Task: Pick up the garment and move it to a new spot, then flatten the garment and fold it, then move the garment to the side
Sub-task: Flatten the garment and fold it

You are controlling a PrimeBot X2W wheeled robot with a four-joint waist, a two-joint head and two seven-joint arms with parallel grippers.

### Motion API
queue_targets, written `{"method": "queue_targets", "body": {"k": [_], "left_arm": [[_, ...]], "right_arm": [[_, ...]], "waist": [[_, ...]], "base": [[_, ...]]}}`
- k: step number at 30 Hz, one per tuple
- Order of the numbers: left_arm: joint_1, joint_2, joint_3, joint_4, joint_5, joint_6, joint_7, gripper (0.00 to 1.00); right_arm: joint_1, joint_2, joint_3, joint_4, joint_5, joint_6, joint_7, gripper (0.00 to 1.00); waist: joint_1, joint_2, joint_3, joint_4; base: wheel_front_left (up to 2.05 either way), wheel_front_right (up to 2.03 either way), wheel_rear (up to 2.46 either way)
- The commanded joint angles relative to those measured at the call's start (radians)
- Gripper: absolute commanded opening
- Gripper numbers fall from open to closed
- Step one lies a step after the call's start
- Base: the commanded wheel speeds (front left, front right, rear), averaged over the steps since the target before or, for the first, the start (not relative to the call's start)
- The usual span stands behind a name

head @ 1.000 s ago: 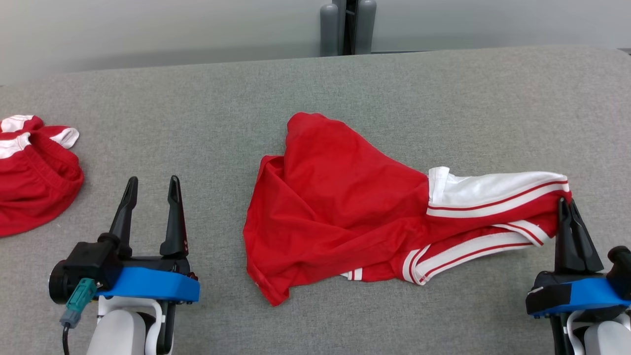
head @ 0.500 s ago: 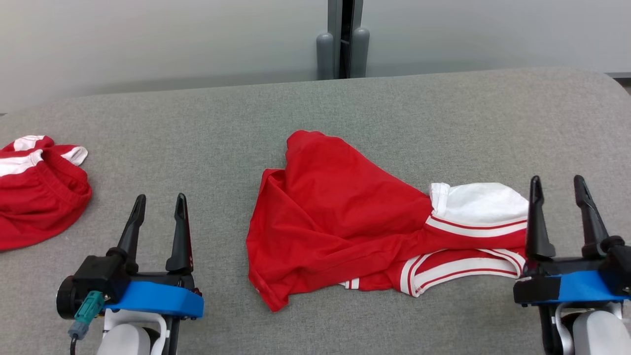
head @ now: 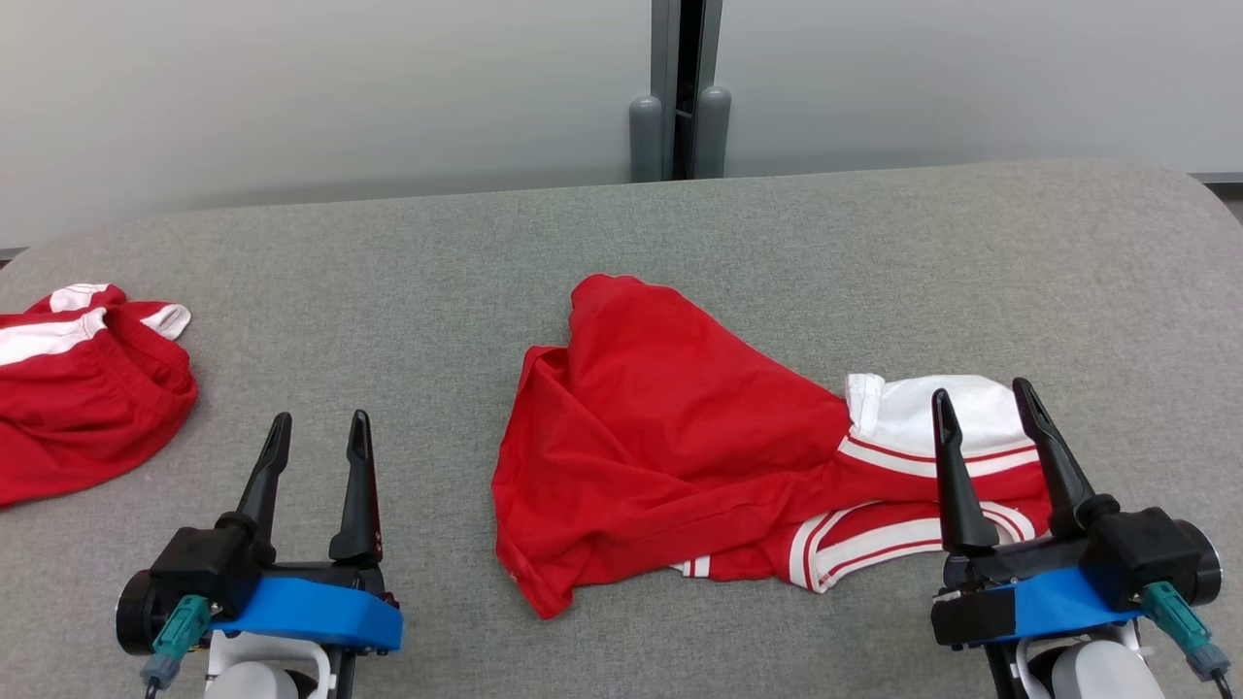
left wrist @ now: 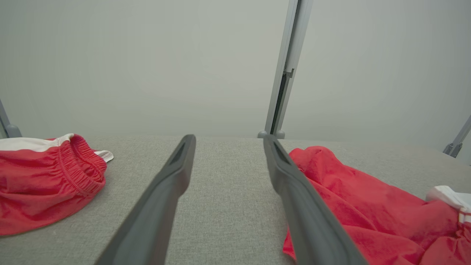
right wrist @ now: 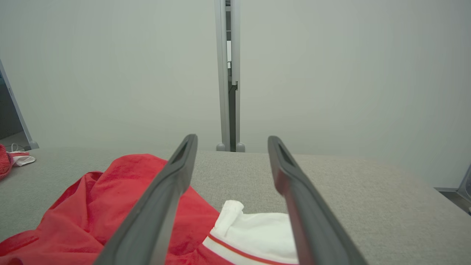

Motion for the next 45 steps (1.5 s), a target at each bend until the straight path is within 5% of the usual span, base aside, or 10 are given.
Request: {"method": "queue_targets", "body": {"k": [1, 10, 43, 44, 45], "left_arm": [[0.009, 0.003, -0.002, 0.001, 0.002, 0.000, -0.003, 1.00], [-0.035, 0.003, -0.024, 0.016, 0.004, -0.007, -0.003, 1.00], [0.006, 0.003, -0.336, 0.336, -0.054, -0.032, 0.026, 1.00], [0.002, 0.003, -0.339, 0.342, -0.057, -0.033, 0.026, 0.35], [-0.004, 0.003, -0.343, 0.349, -0.057, -0.033, 0.025, 0.00]], "right_arm": [[0.014, 0.004, 0.001, 0.003, 0.003, -0.001, 0.000, 1.00], [0.000, 0.005, -0.002, 0.010, -0.004, -0.001, 0.000, 1.00], [0.008, 0.005, -0.020, 0.014, 0.013, -0.001, 0.000, 1.00], [0.008, 0.005, -0.020, 0.014, 0.012, -0.001, 0.000, 1.00], [0.007, 0.005, -0.020, 0.014, 0.012, -0.001, 0.000, 1.00]], "waist": [[0.0001, -0.0001, 0.001, 0.000], [0.0001, -0.0001, 0.006, -0.011], [0.0001, -0.0001, 0.024, -0.041], [0.0001, -0.0001, 0.023, -0.042], [0.0001, -0.0001, 0.022, -0.043]], "base": [[0.00, 0.00, 0.00], [0.00, 0.00, 0.00], [0.00, 0.00, 0.00], [0.00, 0.00, 0.00], [0.00, 0.00, 0.00]]}}
